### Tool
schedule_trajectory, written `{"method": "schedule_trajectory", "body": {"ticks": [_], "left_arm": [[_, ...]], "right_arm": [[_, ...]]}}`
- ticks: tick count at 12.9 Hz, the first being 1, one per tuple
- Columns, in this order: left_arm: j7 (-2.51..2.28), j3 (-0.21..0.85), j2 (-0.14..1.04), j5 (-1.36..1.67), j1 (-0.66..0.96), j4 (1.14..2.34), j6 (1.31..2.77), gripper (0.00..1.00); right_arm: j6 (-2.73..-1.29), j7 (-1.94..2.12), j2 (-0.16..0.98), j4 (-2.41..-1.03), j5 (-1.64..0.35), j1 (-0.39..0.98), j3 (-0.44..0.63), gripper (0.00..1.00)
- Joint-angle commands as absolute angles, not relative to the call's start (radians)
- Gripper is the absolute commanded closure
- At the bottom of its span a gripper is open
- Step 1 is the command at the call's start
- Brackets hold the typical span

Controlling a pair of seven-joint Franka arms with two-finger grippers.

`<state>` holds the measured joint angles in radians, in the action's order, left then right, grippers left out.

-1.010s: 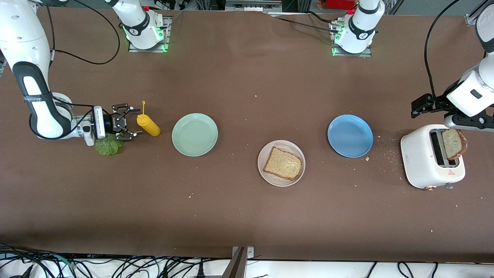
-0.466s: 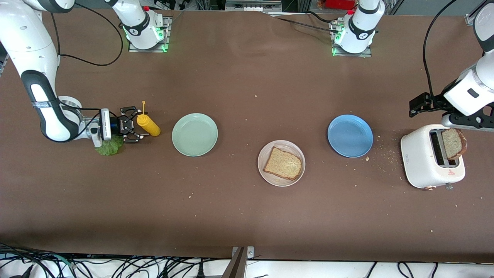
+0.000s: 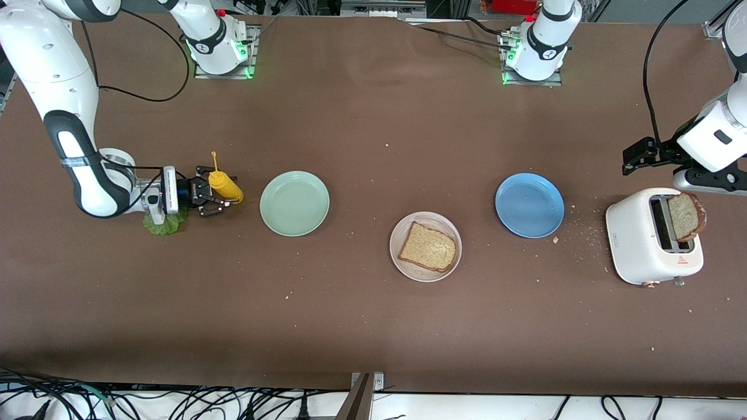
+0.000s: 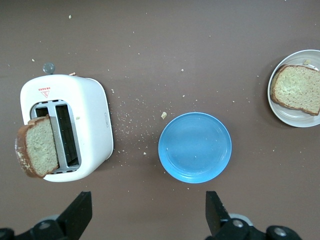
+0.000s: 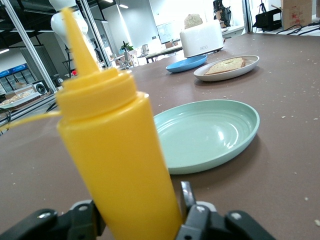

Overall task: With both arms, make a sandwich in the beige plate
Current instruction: 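Grasp the yellow bottle with the right gripper and lift it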

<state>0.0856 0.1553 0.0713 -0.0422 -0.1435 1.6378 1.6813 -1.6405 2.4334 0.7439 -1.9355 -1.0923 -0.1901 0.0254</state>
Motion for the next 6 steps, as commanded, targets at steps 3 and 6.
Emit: {"method": "schedule_trajectory", "body": {"ticks": [3,6], "left_arm": [[0.101,0.152,0.066,-0.025,-0.147,1.623,1.657,0.00],[0.101,0.152,0.066,-0.023,-0.147,1.623,1.655,0.00]], "right_arm": [[-1.683,2.371,0.698,-1.863,-1.098,-0.137,0.034,1.00],[-1.762,2.081,0.615,-1.775,-1.002,-0.051,0.032,1.00]]}}
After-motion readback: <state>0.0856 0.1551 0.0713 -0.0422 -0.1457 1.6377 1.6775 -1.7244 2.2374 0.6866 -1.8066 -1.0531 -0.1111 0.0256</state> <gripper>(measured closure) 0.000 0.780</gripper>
